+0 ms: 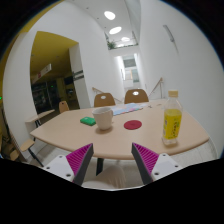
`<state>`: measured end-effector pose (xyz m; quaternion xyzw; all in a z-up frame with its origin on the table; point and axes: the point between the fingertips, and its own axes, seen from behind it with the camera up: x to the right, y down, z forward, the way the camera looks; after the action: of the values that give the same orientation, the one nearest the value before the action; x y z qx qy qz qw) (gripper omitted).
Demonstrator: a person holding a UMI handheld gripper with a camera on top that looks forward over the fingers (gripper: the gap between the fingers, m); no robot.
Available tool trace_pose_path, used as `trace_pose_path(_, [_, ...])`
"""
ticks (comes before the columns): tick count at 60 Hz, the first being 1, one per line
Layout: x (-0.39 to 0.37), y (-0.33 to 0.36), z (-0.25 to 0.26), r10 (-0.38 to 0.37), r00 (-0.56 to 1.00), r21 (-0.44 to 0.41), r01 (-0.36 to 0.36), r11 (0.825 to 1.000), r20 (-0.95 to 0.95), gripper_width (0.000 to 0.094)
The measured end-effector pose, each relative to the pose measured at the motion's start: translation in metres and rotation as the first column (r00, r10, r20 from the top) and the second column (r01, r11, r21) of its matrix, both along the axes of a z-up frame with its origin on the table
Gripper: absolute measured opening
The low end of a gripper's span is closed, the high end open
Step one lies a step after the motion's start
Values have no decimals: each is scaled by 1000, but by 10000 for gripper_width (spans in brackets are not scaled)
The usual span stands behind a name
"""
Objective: Pour water
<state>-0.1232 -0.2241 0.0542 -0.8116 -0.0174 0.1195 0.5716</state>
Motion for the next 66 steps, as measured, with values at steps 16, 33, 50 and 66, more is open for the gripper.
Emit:
trace_pose_path(16, [74,5,31,-121,990,68,117,991,65,843])
trace_pose_path(33, [179,70,27,-286,950,139,268,953,129,814])
trace_pose_path(50, [193,145,9,-312,941,180,287,941,128,462])
trace_pose_path(66, [194,152,12,-296,944,184,268,946,146,285])
